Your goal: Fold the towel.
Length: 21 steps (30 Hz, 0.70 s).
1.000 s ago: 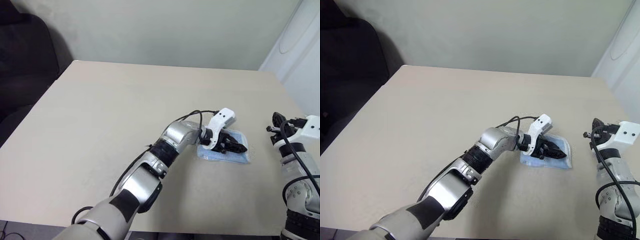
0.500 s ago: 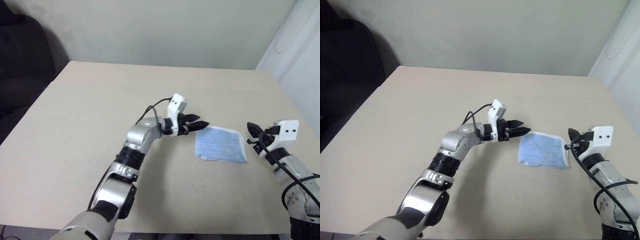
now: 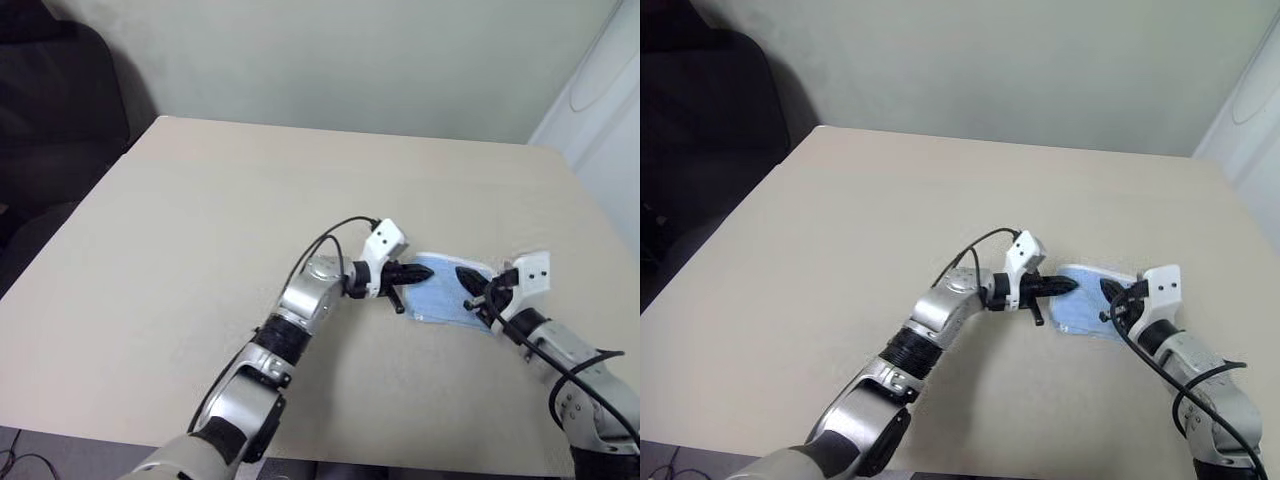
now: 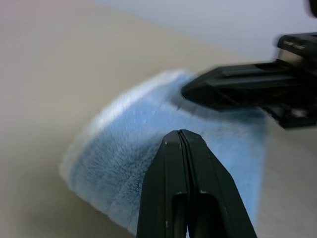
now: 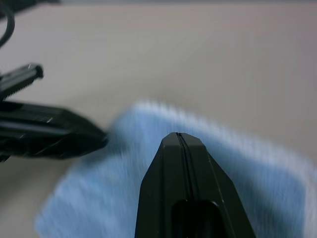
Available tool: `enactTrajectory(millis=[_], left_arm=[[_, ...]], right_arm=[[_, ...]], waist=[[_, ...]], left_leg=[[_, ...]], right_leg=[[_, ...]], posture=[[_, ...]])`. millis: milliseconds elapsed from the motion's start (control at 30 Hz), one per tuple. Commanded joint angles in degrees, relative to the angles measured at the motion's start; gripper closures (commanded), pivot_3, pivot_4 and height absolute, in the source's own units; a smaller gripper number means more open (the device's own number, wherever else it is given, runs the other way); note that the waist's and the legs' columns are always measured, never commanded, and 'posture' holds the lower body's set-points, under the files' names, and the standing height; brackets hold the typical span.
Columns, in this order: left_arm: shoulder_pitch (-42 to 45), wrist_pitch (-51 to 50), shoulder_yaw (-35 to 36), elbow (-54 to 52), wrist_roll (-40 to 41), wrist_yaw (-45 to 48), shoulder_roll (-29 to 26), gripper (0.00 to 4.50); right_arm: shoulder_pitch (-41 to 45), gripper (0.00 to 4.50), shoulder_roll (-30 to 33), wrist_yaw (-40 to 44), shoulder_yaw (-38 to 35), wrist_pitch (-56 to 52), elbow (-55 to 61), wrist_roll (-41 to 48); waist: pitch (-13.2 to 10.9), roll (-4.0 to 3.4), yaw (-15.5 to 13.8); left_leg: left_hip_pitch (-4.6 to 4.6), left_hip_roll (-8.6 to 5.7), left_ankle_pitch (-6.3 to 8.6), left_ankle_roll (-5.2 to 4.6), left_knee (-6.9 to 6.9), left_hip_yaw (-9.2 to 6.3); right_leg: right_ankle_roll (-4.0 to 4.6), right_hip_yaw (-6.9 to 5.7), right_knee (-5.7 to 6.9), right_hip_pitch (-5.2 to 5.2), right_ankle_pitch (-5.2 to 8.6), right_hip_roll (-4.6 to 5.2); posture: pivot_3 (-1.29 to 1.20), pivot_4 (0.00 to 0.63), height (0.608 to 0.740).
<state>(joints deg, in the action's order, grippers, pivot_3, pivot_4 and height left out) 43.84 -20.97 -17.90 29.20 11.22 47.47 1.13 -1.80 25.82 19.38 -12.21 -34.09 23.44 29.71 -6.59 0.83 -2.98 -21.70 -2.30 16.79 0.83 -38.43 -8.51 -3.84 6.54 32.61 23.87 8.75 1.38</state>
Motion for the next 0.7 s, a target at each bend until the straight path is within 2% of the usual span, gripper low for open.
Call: enactTrajectory(millis=[33, 200, 333, 433, 533, 633, 700], left_arm=[[2.39, 2.22, -1.24, 7.20, -3.88, -2.54, 1.97, 4.47], [3.49, 4.60, -1.52, 14.08, -6.86, -2.87, 3.02, 4.47], [3.66, 6.17, 1.90, 13.23, -5.06, -2.55, 3.05, 4.47], [2.61, 4.47, 7.90, 5.27, 1.63, -0.89, 2.99, 4.47], [0.50, -2.07, 13.42, -6.26, 8.97, -0.05, 0.88, 4.47], [-2.94, -7.51, 17.40, -16.16, 13.55, 0.10, -4.27, 4.47], [-6.09, -8.32, 18.53, -20.15, 13.42, 0.31, -9.15, 4.47]], right_arm=[[-0.65, 4.50, -0.57, 0.15, 1.34, 1.48, -3.24, -2.79], [-0.06, 4.50, -2.72, 0.49, 5.05, 4.66, -11.85, -7.67], [-0.55, 4.50, -3.40, -0.04, 4.25, 6.27, -10.72, -8.24], [-0.91, 4.50, -3.23, 0.10, 0.92, 6.12, -5.40, -5.55], [-1.75, 4.50, -1.54, 1.23, -2.44, 4.33, 0.46, -2.08], [-2.68, 4.50, 1.12, 2.52, -6.49, 1.45, 4.83, 2.13], [-3.24, 4.50, 3.21, 3.60, -9.75, -0.57, 6.44, 5.27]], waist=[[0.00, 0.00, 0.10], [0.03, 0.06, 0.43], [0.03, 0.23, 0.70], [-0.02, 0.15, 0.86], [-0.01, 0.05, 0.88], [0.04, 0.02, 0.86], [0.08, -0.01, 0.88]], left_leg=[[0.03, 0.01, 0.00, 0.01, 0.01, 0.03], [0.18, 0.04, 0.00, 0.00, 0.07, 0.05], [0.56, 0.04, 0.07, 0.03, 0.10, 0.02], [0.47, 0.04, 0.08, 0.02, 0.11, 0.04], [0.01, 0.03, 0.04, 0.05, 0.13, 0.05], [-0.18, 0.01, -0.02, -0.02, 0.17, 0.09], [-0.10, 0.02, 0.00, -0.01, 0.20, 0.11]], right_leg=[[-0.01, 0.00, 0.01, 0.00, 0.00, 0.00], [-0.07, 0.00, 0.03, -0.09, 0.02, -0.02], [-0.17, 0.00, -0.05, -0.46, 0.09, -0.04], [-0.18, 0.00, -0.14, -0.40, 0.10, -0.04], [-0.15, -0.02, -0.10, 0.04, 0.07, -0.05], [-0.08, -0.02, 0.06, 0.08, -0.05, -0.08], [-0.08, -0.01, 0.12, 0.01, -0.04, -0.11]], posture=[[0.00, 0.150, 0.740], [0.00, 0.150, 0.740], [0.00, 0.150, 0.740], [0.00, 0.150, 0.740], [0.00, 0.150, 0.740], [0.00, 0.150, 0.740], [0.00, 0.150, 0.740]])
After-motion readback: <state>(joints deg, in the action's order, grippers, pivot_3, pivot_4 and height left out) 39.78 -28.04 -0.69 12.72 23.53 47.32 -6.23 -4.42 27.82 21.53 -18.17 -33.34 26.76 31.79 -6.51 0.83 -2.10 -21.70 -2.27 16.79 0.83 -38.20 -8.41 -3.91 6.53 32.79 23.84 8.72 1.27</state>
